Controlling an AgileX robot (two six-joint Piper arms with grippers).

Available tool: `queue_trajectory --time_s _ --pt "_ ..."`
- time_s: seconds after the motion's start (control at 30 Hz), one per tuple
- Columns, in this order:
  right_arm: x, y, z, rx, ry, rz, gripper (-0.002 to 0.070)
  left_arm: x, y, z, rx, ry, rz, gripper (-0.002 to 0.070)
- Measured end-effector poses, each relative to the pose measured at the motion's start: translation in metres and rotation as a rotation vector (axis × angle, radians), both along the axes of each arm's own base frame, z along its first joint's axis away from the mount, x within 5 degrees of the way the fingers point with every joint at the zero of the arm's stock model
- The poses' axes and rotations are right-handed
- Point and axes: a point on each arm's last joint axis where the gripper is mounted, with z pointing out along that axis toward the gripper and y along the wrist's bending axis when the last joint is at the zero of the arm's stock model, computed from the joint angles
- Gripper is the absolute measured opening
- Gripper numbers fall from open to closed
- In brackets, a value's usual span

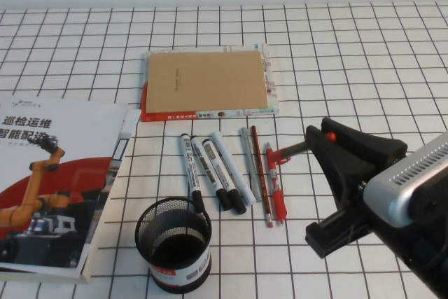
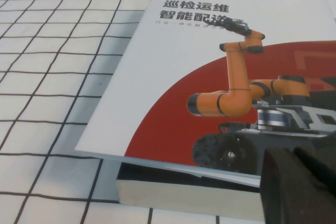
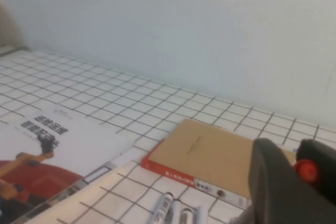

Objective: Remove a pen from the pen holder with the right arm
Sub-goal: 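Take a marker out of the pen holder and lay it on the table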

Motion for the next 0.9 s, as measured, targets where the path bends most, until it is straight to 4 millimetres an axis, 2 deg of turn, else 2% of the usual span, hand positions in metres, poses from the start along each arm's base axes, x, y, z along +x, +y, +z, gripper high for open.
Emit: queue_trajectory --time_s 0.37,0.5,0.67,0.9 --pt "0.005 -0.007 -0.011 -0.080 0.119 -0.023 0.0061 0.000 0.000 0.000 0.000 0.000 0.000 -0.0003" --pt "0.019 -0.011 -0.014 -0.095 0.227 0.014 0.0061 0.000 0.000 0.000 0.000 0.000 0.000 -0.0003" --pt "0.042 -0.019 -0.005 -0.039 0.430 0.102 0.0061 0.000 0.000 0.000 0.000 0.000 0.000 -0.0003" --pt "0.072 -0.039 0.003 -0.109 0.741 0.059 0.0061 0.000 0.000 0.000 0.000 0.000 0.000 -0.0003"
